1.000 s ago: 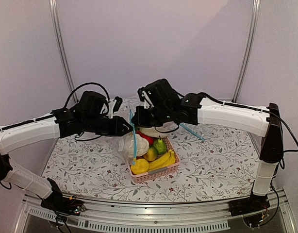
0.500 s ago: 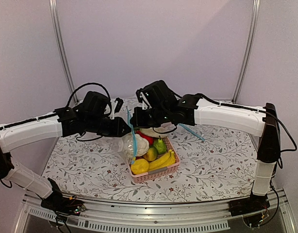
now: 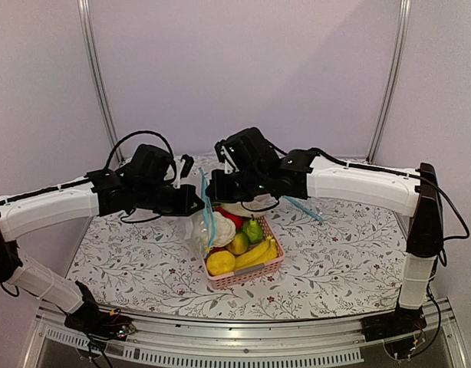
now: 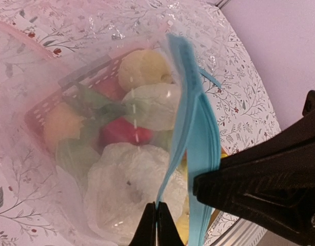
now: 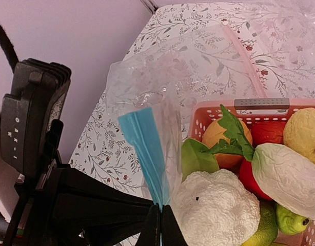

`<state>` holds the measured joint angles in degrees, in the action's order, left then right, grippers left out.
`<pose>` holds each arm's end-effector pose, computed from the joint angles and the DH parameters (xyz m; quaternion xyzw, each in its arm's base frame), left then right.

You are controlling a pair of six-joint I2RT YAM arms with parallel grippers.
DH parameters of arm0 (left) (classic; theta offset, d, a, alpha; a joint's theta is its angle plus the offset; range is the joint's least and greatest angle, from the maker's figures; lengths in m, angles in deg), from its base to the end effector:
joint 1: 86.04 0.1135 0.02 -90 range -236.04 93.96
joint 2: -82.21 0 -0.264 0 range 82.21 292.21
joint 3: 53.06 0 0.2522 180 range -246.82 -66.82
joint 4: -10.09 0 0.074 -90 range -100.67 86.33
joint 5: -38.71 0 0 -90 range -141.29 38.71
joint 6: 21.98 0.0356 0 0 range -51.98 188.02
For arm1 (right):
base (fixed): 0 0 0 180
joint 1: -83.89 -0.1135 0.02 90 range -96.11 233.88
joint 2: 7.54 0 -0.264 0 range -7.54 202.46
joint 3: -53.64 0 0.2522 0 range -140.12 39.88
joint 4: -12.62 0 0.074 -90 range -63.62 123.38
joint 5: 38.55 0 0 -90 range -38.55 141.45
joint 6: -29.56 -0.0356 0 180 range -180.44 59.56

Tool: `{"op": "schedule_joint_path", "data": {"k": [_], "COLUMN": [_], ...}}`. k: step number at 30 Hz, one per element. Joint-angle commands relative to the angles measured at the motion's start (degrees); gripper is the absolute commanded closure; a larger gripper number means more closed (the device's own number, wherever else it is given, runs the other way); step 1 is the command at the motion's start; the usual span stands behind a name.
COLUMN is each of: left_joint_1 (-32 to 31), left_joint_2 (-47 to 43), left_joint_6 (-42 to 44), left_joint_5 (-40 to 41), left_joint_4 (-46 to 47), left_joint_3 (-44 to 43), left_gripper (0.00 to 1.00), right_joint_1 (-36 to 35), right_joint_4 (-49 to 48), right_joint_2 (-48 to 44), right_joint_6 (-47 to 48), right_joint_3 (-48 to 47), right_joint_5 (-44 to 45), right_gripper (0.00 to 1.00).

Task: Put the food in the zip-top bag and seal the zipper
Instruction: Open the zipper food storage bag at the center of the board.

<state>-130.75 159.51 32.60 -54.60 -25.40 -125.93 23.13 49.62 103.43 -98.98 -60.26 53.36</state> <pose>0.2099 -0.2107 0.2813 0.0855 0.9017 -0.2923 0.3069 0.2243 0.3983 0.3115 -0.1625 0.8681 0.3478 0.3148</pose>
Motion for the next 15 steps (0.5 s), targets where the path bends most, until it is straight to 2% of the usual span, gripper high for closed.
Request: {"op": "schedule_joint_path", "data": {"k": [1,6,15], "left_joint_1": [1.3,3.4,8.3], "left_joint_2": [-2.5,-5.9,-8.3], "left_joint_6": [1.5,3.4,6.1], "left_joint_5": [0.7,1.2,-5.2], "left_joint_4": [-2.6,-6.5,-9.8], "left_joint_3": [-0.3,-0.6,-0.6], "left_gripper": [1.0,1.0,1.0], "right_joint_1": [-0.5,-0.3,0.2], "right_joint_4": [2.7,3.8,3.5], "right_joint_2": [1.3,1.8,3.9], "right_joint_6": [-0.4,-1.7,-3.4], "right_joint_3": [-1.0,-1.0,-1.6], "right_joint_5": [3.8,5.7,3.7], "right_gripper": [1.0,1.0,1.0]}}
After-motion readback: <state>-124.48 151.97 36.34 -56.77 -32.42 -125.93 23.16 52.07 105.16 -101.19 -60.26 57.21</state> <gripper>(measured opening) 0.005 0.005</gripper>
